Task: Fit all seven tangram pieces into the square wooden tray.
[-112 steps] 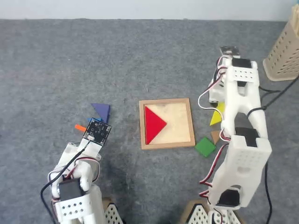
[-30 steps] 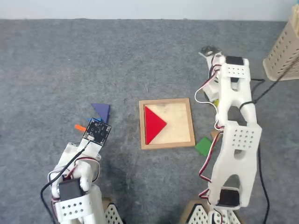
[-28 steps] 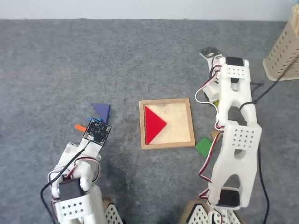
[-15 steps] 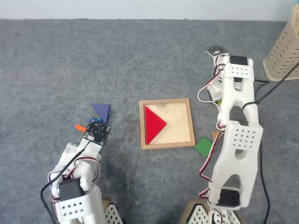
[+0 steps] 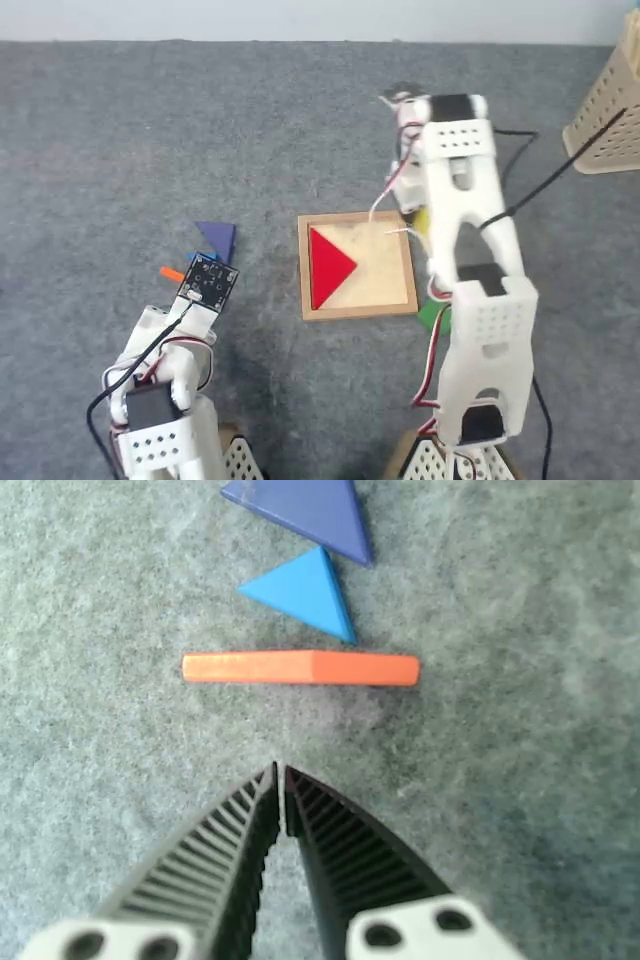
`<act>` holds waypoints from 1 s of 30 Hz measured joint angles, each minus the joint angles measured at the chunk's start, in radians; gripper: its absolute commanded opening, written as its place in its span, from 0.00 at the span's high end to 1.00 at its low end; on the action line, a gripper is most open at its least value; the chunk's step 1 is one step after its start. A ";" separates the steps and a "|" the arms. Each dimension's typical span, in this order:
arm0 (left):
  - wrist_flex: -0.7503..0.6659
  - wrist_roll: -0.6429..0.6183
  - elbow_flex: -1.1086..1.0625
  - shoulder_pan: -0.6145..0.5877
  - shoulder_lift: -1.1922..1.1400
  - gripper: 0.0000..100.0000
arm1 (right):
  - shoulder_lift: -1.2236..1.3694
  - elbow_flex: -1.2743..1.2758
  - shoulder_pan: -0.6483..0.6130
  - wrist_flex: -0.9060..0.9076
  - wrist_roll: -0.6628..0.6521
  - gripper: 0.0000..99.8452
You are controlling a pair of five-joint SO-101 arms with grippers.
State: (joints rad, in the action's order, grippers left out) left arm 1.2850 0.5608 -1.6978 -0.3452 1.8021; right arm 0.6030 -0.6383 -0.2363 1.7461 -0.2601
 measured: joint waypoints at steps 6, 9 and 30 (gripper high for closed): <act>0.000 0.000 0.000 0.000 0.000 0.99 | -0.074 0.110 -0.080 -0.008 0.005 0.99; 0.000 0.000 0.000 0.000 0.000 0.99 | -0.132 0.235 -0.121 -0.083 0.006 0.99; 0.000 0.000 0.000 0.000 0.000 0.99 | -0.265 0.546 -0.195 -0.362 -0.354 0.99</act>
State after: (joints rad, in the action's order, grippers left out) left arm 1.2850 0.5608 -1.6978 -0.3452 1.8021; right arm 0.3376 -0.0921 -0.4312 1.3840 -0.6145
